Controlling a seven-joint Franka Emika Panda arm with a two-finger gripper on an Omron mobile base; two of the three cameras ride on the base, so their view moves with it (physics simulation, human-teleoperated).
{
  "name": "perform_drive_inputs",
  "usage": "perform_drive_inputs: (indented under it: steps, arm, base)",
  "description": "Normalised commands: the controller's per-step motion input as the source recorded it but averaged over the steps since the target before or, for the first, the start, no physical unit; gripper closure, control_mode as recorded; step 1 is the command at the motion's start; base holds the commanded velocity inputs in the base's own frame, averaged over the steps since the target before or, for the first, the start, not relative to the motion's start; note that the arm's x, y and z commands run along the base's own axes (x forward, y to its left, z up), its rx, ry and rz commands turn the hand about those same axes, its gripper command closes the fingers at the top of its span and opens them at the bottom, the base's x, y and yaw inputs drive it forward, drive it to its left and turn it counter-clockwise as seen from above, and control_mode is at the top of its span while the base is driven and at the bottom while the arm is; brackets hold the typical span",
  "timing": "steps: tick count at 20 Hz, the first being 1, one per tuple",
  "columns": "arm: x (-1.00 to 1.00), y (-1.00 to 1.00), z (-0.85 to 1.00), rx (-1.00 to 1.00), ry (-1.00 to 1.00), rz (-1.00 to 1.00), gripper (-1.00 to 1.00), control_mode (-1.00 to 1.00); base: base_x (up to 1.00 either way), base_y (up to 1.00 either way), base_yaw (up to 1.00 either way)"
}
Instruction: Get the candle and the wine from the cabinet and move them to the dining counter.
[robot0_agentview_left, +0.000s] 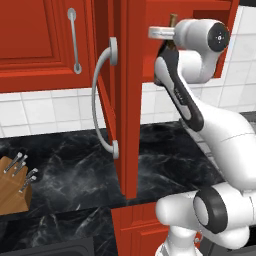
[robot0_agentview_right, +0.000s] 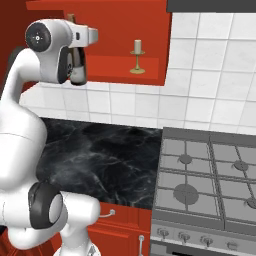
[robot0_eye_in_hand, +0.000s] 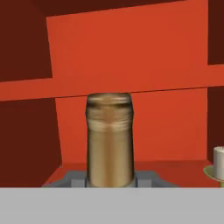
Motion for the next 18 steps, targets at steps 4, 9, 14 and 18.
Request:
perform_drive_inputs:
  steps: [4, 9, 14, 18]
  arm:
    - [-0.65, -0.21, 0.20, -0.02, 0.24, -0.04, 1.00, -1.00]
    - [-0.78, -0.29, -0.01, -0.02, 0.08, -0.01, 1.00, -1.00]
    - [-0.64, -0.34, -0.08, -0.01, 0.00, 0.00, 1.00, -1.00]
    - [-0.58, -0.29, -0.16, -0.02, 0.00, 0.00, 1.00, -1.00]
  base:
    - [0.00, 0.00, 0.00]
    - [0.00, 0.00, 0.00]
    - [0.00, 0.00, 0.00]
    - [0.00, 0.00, 0.00]
